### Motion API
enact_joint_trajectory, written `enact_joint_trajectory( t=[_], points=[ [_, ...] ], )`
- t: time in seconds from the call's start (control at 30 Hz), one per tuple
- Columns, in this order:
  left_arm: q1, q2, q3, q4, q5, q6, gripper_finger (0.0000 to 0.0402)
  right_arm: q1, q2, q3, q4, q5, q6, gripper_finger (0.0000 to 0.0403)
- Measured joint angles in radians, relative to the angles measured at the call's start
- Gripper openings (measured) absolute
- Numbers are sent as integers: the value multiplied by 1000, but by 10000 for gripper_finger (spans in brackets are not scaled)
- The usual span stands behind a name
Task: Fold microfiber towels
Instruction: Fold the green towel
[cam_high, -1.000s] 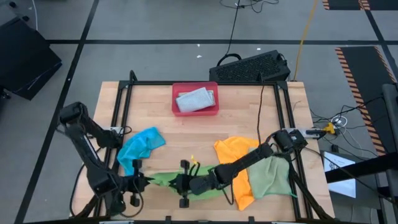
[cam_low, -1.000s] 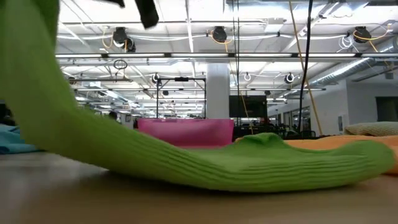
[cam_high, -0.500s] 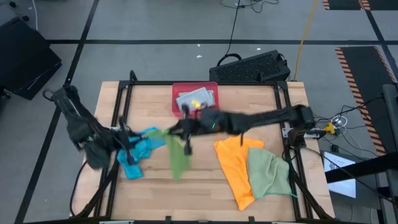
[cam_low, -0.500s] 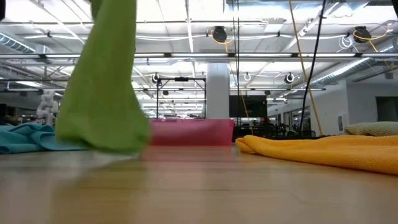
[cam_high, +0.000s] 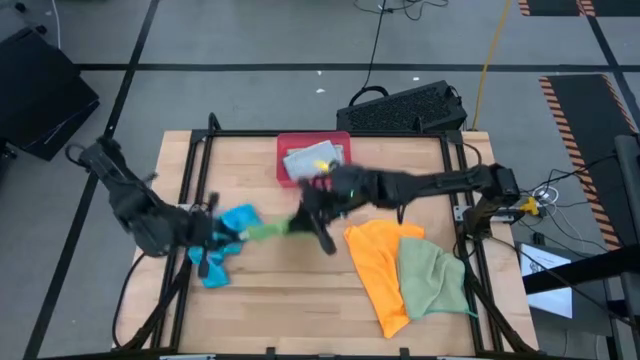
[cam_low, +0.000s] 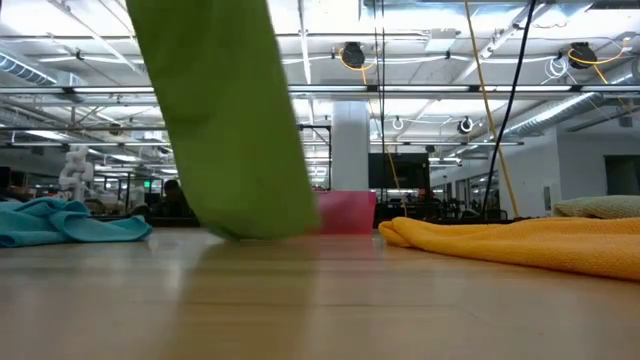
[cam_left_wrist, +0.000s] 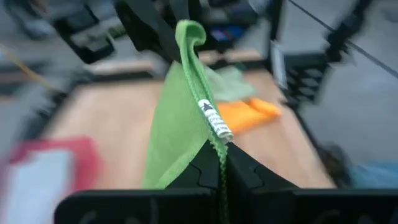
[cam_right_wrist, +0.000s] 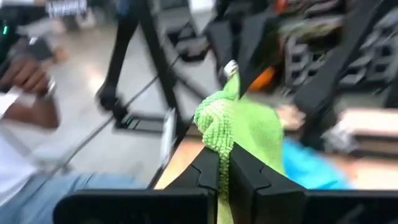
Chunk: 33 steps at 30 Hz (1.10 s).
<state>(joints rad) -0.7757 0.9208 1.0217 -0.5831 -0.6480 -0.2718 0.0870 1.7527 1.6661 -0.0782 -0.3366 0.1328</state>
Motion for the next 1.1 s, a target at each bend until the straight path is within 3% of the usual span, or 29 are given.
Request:
enact_joint_trajectory(
  t=[0.17,0.4,0.57,0.77,1.0,1.1],
  points=[
    [-8,184,-29,91,145,-132,3,133,1,-151,52,36,68,8],
    [-17,456,-31,443,343,-87,5,321,7,-394,366,221,209,8],
    [-17,554,-32,606,350,-50,9,416,6,-486,463,368,266,8],
    [-15,620,-32,615,322,-120,4,471,22,-547,480,560,332,8],
    [-19,681,-31,647,365,-174,10,485,94,-570,605,523,346,8],
    [0,682,-31,579,320,-170,4,485,95,-570,565,586,348,8]
  ],
)
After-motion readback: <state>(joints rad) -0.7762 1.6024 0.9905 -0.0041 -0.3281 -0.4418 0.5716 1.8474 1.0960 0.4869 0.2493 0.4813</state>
